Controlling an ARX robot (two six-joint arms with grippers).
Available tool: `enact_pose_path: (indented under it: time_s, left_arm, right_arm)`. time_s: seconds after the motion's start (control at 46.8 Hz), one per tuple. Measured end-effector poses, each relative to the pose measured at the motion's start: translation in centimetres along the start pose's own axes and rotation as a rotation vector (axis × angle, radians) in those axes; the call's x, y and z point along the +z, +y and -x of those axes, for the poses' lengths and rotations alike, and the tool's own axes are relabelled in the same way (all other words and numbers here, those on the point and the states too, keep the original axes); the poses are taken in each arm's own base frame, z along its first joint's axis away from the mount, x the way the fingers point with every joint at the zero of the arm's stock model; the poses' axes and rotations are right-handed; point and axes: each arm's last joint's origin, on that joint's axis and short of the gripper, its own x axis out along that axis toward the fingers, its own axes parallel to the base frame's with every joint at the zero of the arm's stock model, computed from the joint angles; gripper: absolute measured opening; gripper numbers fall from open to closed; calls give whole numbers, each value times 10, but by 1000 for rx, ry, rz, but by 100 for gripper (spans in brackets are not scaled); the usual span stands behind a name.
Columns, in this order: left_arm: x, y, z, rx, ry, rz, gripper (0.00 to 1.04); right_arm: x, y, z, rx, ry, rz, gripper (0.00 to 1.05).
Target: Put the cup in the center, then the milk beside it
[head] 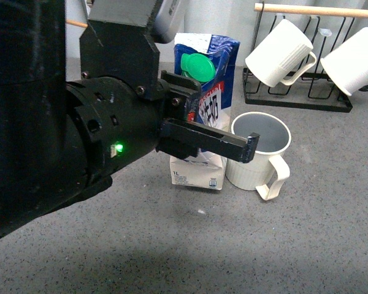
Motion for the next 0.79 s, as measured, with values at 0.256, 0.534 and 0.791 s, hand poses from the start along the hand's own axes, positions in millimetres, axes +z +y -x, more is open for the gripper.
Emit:
enact_pose_path:
  time_s: [0.256,0.534,0.791]
  left_arm:
    - [-3,-4,-9,3,-3,-28,6]
    - [-12,-4,-15,11,20,-62,6]
    - [-5,-8,-11,7,-11,-57,54]
  right_arm:
    - [0,0,0,0,0,0,96]
    - [0,0,0,0,0,0,96]
    - [0,0,0,0,0,0,96]
